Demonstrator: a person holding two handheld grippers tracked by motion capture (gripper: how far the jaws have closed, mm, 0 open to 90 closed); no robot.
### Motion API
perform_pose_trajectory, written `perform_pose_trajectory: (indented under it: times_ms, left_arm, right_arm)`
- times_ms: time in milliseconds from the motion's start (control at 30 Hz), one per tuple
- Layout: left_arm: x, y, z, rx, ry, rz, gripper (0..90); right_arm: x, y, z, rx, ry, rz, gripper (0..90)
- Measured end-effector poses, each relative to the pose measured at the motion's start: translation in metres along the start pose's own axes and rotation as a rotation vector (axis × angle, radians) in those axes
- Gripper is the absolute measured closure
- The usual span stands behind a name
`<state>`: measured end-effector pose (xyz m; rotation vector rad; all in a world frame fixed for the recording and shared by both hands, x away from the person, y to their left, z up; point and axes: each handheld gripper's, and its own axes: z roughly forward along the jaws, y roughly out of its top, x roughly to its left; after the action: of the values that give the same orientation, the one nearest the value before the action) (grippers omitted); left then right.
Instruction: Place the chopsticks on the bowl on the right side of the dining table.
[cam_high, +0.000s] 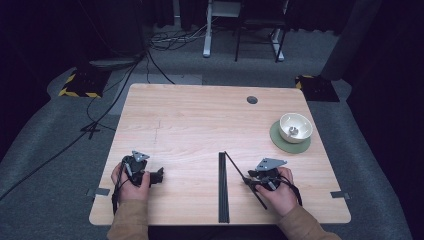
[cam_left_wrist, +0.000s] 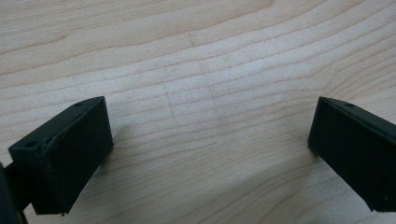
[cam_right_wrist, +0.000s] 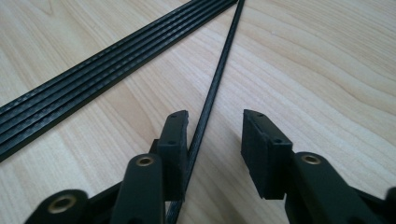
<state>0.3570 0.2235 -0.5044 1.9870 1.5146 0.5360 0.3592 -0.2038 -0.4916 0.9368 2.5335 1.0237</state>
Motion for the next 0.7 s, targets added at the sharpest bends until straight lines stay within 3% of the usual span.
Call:
perform_pose_trajectory:
  times_ms: [267, 467, 700]
  left_arm:
    - [0.0, 0.0, 0.0, 0.0, 0.001, 0.0, 0.0]
    - [0.0, 0.0, 0.0, -0.001, 0.001, -0.001, 0.0]
    - [0.0, 0.0, 0.0, -0.001, 0.0, -0.001, 0.0]
  right_arm:
    - [-0.005, -0.001, -0.001, 0.001, 0.003, 0.004, 76.9]
    - [-0.014, -0.001, -0.001, -0.003, -0.036, 0.042, 84.6]
    - [-0.021, 0.0, 0.0, -0.008, -0.04, 0.054, 86.8]
